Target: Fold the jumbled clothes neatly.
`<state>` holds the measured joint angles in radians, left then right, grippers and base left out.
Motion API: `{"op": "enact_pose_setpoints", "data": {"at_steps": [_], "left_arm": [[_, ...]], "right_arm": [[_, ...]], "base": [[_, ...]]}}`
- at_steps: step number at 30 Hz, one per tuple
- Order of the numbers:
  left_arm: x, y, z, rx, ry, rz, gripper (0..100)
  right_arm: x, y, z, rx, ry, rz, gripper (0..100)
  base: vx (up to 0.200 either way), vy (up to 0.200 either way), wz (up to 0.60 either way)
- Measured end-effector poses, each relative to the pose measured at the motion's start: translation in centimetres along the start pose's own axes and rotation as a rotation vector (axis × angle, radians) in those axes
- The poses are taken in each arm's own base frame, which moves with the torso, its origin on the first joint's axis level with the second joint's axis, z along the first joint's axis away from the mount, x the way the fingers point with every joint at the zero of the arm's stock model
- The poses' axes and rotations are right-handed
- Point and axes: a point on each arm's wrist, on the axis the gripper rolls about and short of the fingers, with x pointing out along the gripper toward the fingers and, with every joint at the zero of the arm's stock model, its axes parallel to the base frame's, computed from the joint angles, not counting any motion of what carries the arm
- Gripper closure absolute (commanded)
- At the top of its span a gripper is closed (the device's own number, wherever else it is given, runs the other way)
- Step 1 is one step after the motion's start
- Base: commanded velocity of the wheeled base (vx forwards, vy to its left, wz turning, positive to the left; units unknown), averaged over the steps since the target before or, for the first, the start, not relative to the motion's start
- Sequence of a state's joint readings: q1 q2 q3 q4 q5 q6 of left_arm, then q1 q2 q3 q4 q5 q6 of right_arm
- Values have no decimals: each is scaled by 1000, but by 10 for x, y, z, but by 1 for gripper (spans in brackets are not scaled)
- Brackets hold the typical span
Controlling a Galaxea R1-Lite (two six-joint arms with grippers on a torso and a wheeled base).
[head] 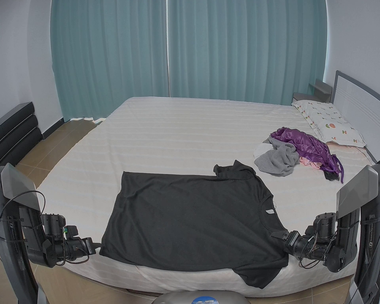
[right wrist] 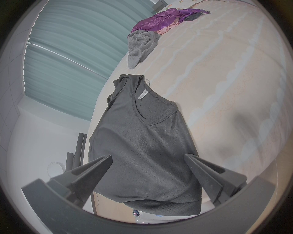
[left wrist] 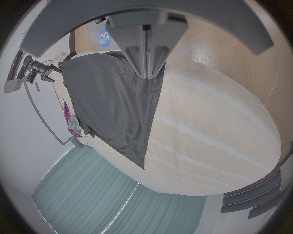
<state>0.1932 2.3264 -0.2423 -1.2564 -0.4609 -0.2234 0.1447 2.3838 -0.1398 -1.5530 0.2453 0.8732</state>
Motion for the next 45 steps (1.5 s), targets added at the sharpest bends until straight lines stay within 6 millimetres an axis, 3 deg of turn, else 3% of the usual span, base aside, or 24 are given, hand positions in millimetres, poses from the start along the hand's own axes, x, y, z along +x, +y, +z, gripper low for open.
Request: {"op": "enact_pose_setpoints", "data": {"at_steps": [1, 23, 35, 45], "left_arm": [[0, 0, 0, 1, -1, -1, 0], [18, -15, 11, 109, -92, -85, 0], [18, -26, -6, 128, -30, -106, 0], [28, -20, -12, 165, -22, -70, 0]], "right_arm": [[0, 0, 0, 0, 0, 0, 0], [0, 0, 0, -2, 0, 0, 0], [0, 0, 0, -2, 0, 0, 0], [1, -1, -1, -3, 2, -4, 0]], "base": [[0, 0, 0], [0, 0, 0], [0, 0, 0], [0, 0, 0]]}}
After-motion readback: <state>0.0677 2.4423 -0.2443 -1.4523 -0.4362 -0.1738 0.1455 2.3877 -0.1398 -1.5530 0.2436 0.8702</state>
